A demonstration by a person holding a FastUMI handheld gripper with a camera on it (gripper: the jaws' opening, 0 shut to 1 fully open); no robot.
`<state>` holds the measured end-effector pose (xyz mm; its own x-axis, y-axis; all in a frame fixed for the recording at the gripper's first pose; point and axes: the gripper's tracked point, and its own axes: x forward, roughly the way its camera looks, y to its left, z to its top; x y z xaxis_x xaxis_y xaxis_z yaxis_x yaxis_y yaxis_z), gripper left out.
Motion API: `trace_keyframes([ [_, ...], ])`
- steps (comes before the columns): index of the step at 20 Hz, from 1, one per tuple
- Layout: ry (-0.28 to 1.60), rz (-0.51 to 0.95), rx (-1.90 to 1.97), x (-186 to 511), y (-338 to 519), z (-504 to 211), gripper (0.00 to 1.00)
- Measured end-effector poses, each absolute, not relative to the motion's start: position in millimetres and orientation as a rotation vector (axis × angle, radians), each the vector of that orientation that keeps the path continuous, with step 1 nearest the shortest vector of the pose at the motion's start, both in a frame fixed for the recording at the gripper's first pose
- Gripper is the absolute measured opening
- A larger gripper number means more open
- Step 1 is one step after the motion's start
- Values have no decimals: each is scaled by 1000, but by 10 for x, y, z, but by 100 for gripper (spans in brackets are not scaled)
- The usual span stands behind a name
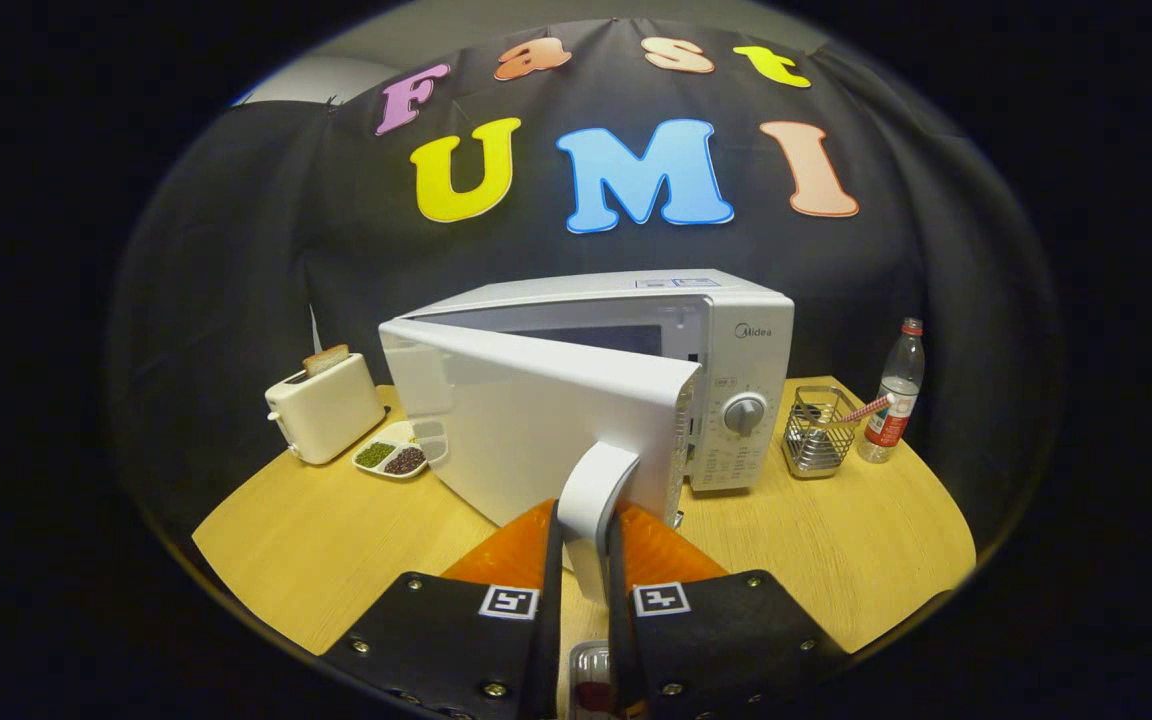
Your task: Open the microwave, put the food inside, and close the microwave door.
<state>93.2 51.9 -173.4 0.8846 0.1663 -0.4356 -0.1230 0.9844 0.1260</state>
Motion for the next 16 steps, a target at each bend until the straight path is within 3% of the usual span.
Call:
trace_keyframes([
  [16,468,257,110,147,1555,-1652,20],
])
